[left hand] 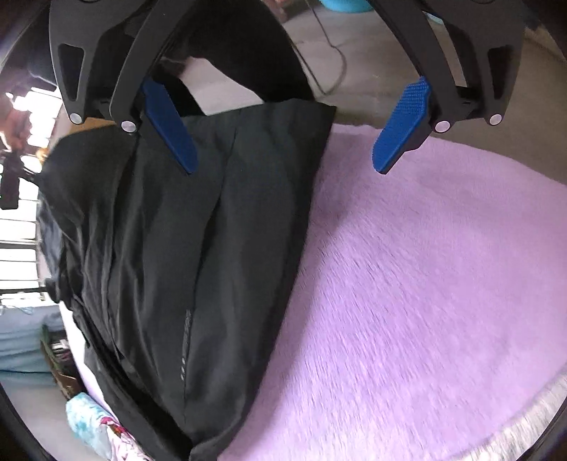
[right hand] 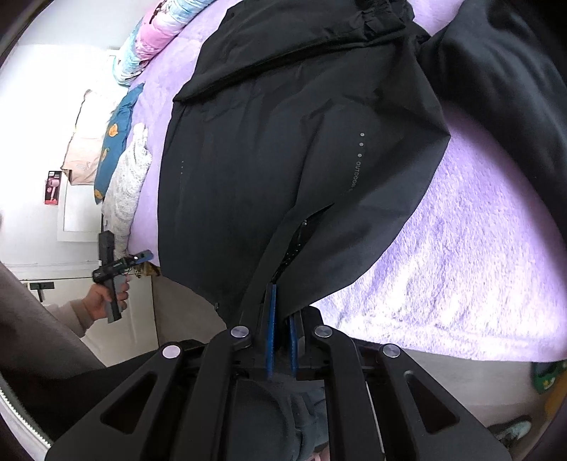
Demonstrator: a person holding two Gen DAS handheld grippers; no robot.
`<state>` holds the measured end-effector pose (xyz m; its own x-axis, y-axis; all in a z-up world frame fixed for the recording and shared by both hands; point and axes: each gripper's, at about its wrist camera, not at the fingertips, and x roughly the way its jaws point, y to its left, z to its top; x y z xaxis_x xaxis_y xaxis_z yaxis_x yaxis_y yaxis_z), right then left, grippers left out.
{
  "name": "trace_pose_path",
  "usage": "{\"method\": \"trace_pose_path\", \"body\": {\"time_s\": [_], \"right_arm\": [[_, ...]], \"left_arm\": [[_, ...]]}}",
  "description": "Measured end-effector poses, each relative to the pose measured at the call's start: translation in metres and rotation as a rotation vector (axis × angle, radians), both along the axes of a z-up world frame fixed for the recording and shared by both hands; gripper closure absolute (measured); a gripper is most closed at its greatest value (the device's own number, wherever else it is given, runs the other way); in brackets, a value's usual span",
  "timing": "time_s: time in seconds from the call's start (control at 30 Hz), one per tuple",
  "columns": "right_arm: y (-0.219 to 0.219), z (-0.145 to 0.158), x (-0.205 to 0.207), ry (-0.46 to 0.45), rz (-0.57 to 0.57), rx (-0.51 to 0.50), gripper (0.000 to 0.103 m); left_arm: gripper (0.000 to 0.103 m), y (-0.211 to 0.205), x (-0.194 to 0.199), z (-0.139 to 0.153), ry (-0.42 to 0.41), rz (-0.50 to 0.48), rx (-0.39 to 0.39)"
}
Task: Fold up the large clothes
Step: 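Lift the hem with both tools and fold it toward the collar, then carry the hem over the jacket body with both tools toward the collar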
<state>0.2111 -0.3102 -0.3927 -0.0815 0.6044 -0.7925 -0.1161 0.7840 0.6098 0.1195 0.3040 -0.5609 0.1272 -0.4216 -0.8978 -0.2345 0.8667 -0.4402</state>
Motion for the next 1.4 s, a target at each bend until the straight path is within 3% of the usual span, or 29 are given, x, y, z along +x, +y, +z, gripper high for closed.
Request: {"method": "trace_pose_path", "body": {"time_s": [0.13,0.17,0.2,0.23,0.4,0.47,0.53,0.67,0.77,0.9,1.03,1.4], "right_arm": [[-0.001,0.002,0.001,-0.003,0.001,0.005,0.097],[-0.001,0.002,0.001,-0.003,0.000,0.006,0.097],[-0.001,0.003,0.001,-0.006,0.001,0.009,0.097],[0.000,0.004,0.002,-0.012,0.005,0.013,0.097],[0.006,0.011,0.008,-0.038,0.017,0.043,0.097],[0.009,0.012,0.011,-0.045,0.024,0.048,0.097],[0.011,0.012,0.012,-0.047,0.026,0.049,0.097],[0.011,0.010,0.011,-0.043,0.030,0.042,0.097],[0.008,0.010,0.010,-0.042,0.035,0.037,0.097],[0.009,0.011,0.010,-0.042,0.037,0.030,0.097],[0.011,0.012,0.010,-0.047,0.041,0.030,0.097],[0.006,0.022,0.020,-0.074,0.036,0.027,0.097]], "left_arm": [[0.010,-0.012,0.005,-0.013,0.013,-0.058,-0.068],[0.015,-0.014,0.006,-0.016,0.021,-0.072,-0.071],[0.031,-0.015,0.007,-0.022,0.042,-0.076,-0.110],[0.037,-0.016,0.008,-0.026,0.051,-0.077,-0.138],[0.044,-0.013,0.005,-0.031,0.054,-0.025,-0.173],[0.050,-0.012,0.005,-0.032,0.060,-0.033,-0.158],[0.063,-0.013,0.006,-0.035,0.069,-0.050,-0.125],[0.077,-0.010,0.009,-0.040,0.081,-0.061,-0.116],[0.095,-0.015,0.012,-0.039,0.075,-0.088,-0.120],[0.100,-0.014,0.012,-0.038,0.079,-0.066,-0.126],[0.100,-0.011,0.009,-0.030,0.059,-0.016,-0.214],[0.101,-0.015,0.020,0.028,0.020,-0.034,-0.167]]}}
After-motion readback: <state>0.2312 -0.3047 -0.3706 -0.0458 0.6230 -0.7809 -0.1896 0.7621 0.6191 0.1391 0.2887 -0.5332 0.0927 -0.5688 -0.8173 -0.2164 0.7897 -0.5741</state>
